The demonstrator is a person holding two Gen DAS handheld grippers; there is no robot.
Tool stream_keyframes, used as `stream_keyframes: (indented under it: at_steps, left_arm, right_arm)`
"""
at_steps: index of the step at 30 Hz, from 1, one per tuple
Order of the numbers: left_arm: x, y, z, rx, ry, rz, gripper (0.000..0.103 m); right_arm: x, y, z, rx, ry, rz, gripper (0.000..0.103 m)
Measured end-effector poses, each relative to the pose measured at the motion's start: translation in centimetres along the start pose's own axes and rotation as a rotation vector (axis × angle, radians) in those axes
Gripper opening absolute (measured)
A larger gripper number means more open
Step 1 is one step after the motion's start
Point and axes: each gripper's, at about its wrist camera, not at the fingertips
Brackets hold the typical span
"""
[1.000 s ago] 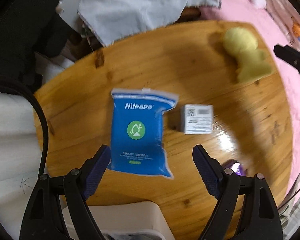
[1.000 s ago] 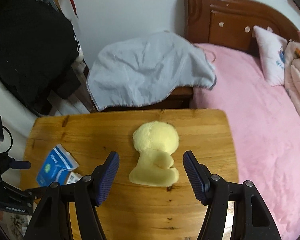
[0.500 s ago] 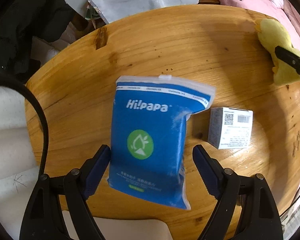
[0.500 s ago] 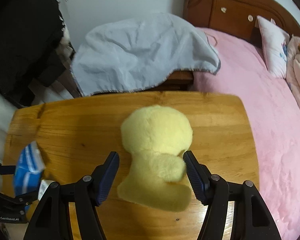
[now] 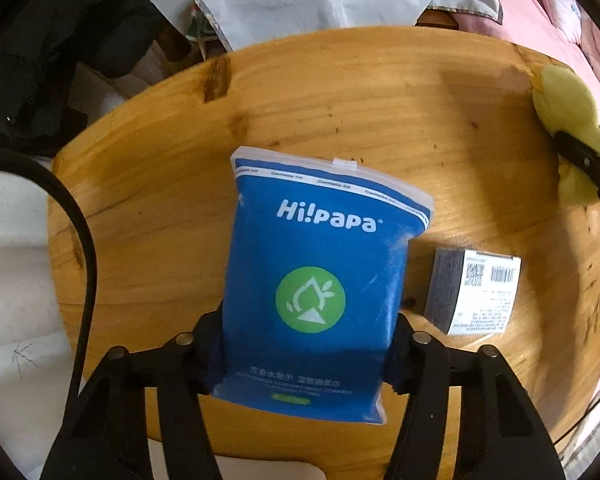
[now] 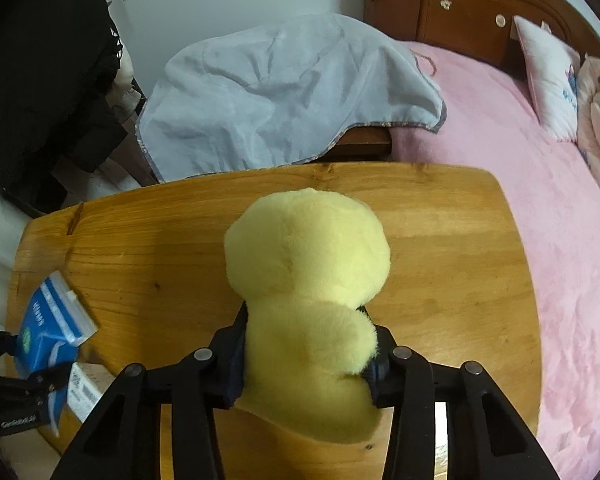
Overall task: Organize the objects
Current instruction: 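Grasp the blue Hipapa wipes pack with the left tool while the right tool grasps the yellow plush duck, then lift the wipes pack and plush duck and carry both over the tray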
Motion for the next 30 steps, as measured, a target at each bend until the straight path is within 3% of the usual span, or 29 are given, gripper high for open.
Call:
stream_keyframes:
  at_steps: [7,14,22,30]
  left_arm:
    - [-1.0,0.5,-1.6,0.013,0.042,0.018,0.058]
    - [-0.7,-0.2,-6.5,-0.028,0.102,0.013,0.057]
    - [-3.9,1.3,-11.8,-0.199,0.155,0.058,0.057]
    - [-10.5,3.1,-17.6,-0.365,0.204,0.132,0.057]
  right_arm:
    - [-2.9,0.7,-2.7,0.068,0.027,0.088,0.045]
    - [-7.6,1.9,-7.0,0.158,0.080,0.208,0.045]
    - [-13.4,2.5,-13.8,0.201,0.155,0.298,0.045]
    - [-18.8,1.8,-20.7,0.206,0.235,0.334,0.045]
Point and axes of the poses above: each gripper's, at about its wrist camera, not at the fingertips, and z roughly the way its jaws point, y to its right, x to its top, and after that the axes turned 7 degrees about -y, right-handed
